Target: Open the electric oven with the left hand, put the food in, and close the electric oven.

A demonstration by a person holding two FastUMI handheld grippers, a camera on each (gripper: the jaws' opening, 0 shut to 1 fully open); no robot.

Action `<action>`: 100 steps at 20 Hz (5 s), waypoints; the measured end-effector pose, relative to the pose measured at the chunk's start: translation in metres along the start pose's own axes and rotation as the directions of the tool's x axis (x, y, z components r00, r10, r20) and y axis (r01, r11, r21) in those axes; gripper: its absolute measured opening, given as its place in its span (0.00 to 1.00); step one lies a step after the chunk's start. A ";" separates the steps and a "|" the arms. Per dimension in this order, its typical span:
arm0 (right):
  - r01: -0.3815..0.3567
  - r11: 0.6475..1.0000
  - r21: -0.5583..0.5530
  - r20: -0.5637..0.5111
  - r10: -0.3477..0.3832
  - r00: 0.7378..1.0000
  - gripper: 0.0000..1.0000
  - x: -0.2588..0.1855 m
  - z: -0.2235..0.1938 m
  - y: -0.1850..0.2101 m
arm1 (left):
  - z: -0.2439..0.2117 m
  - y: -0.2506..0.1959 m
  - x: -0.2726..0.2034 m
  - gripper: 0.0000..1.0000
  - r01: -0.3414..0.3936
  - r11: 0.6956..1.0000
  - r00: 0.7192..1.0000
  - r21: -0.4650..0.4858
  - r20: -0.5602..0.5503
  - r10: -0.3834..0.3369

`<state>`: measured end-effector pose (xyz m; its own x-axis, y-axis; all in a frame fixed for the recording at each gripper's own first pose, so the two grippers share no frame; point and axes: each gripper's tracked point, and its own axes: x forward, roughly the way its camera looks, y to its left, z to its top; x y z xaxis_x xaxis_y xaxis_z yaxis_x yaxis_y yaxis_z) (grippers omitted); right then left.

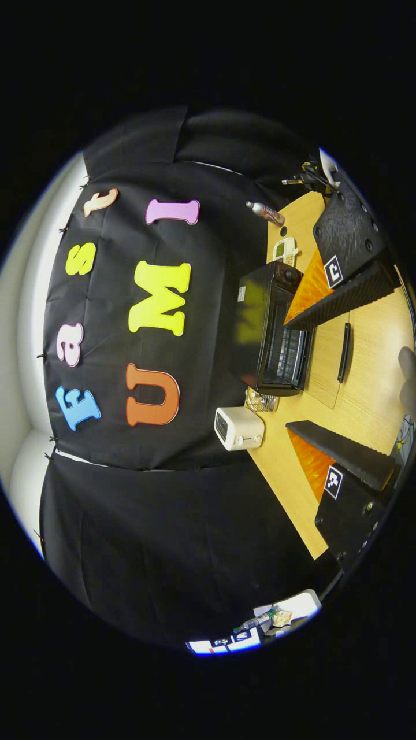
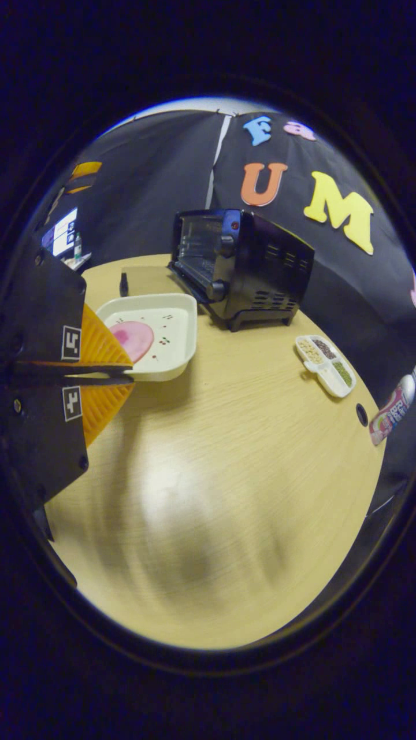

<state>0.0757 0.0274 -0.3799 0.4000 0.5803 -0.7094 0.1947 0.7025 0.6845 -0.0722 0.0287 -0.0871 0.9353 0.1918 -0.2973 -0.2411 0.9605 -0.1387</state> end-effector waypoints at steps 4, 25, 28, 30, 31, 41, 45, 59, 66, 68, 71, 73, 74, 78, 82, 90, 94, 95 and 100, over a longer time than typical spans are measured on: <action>-0.063 0.993 0.099 0.075 0.055 0.996 0.00 -0.005 -0.017 0.035 | 0.013 0.002 0.007 0.95 0.041 0.998 0.999 0.037 0.021 -0.042; -0.209 0.867 0.453 0.379 0.025 0.925 0.04 0.175 -0.027 0.199 | 0.043 0.044 0.024 0.96 0.144 0.969 0.989 0.202 -0.004 -0.147; -0.223 0.840 0.494 0.394 0.012 0.919 0.04 0.193 -0.013 0.209 | 0.047 0.050 0.028 0.97 0.135 0.969 0.990 0.206 -0.004 -0.138; -0.219 0.851 0.476 0.419 -0.001 0.908 0.04 0.199 -0.001 0.212 | 0.049 0.054 0.032 0.96 0.132 0.970 0.991 0.206 -0.002 -0.135; -0.216 0.854 0.472 0.425 -0.006 0.905 0.03 0.201 0.004 0.213 | 0.049 0.056 0.034 0.97 0.130 0.970 0.991 0.207 -0.005 -0.132; -0.251 0.877 0.410 0.474 0.031 0.880 0.04 0.222 0.038 0.230 | 0.048 0.077 0.056 0.97 0.099 0.975 0.995 0.198 -0.020 -0.097; -0.239 0.894 0.380 0.488 0.025 0.872 0.09 0.214 0.043 0.229 | 0.050 0.083 0.059 0.97 0.091 0.979 0.996 0.180 -0.015 -0.090; -0.154 0.972 0.179 0.341 0.086 0.936 0.61 0.148 0.000 0.240 | 0.051 0.075 0.049 0.97 0.118 0.983 0.992 0.139 0.019 -0.122; -0.020 0.999 -0.030 0.378 0.030 0.925 0.89 0.057 -0.012 0.223 | 0.049 0.077 0.042 0.97 0.117 0.988 0.990 0.105 0.068 -0.124; 0.035 0.996 -0.085 0.411 0.003 0.912 0.90 0.022 -0.012 0.213 | 0.045 0.076 0.039 0.97 0.115 0.988 0.990 0.106 0.073 -0.123; 0.138 0.975 -0.173 0.482 -0.038 0.875 0.89 -0.019 -0.006 0.193 | 0.031 0.072 0.038 0.96 0.117 0.988 0.991 0.098 0.060 -0.123; 0.218 0.948 -0.231 0.533 -0.064 0.844 0.93 -0.047 -0.003 0.179 | 0.021 0.066 0.036 0.96 0.125 0.988 0.990 0.094 0.051 -0.130; 0.258 0.932 -0.256 0.556 -0.077 0.828 0.95 -0.059 -0.003 0.172 | 0.015 0.062 0.036 0.96 0.130 0.987 0.990 0.095 0.047 -0.135; 0.391 0.860 -0.329 0.631 -0.108 0.768 0.95 -0.103 -0.007 0.146 | -0.004 0.045 0.034 0.96 0.137 0.986 0.989 0.098 0.043 -0.141; 0.504 0.765 -0.401 0.705 -0.094 0.703 1.00 -0.142 -0.008 0.134 | -0.040 0.025 0.041 0.96 0.149 0.983 0.989 0.107 -0.020 -0.147; 0.568 0.668 -0.480 0.734 -0.048 0.677 0.96 -0.180 -0.011 0.131 | -0.155 -0.015 0.058 0.96 0.200 0.977 0.956 0.079 -0.233 -0.177; 0.585 0.656 -0.477 0.735 -0.067 0.675 0.96 -0.191 -0.010 0.122 | -0.208 -0.031 0.071 0.96 0.217 0.975 0.919 0.046 -0.347 -0.188; 0.592 0.649 -0.478 0.738 -0.069 0.671 0.96 -0.194 -0.008 0.120 | -0.219 -0.028 0.075 0.96 0.216 0.976 0.910 0.032 -0.367 -0.190; 0.608 0.639 -0.471 0.735 -0.096 0.671 0.96 -0.202 -0.006 0.115 | -0.252 -0.041 0.090 0.96 0.219 0.974 0.891 0.064 -0.419 -0.173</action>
<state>0.0114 -0.0067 -0.1589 0.9082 0.0194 -0.4181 -0.0547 0.9958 -0.0728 -0.0437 -0.0441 -0.3463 0.7670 -0.0794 -0.6368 -0.0134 0.9901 -0.1397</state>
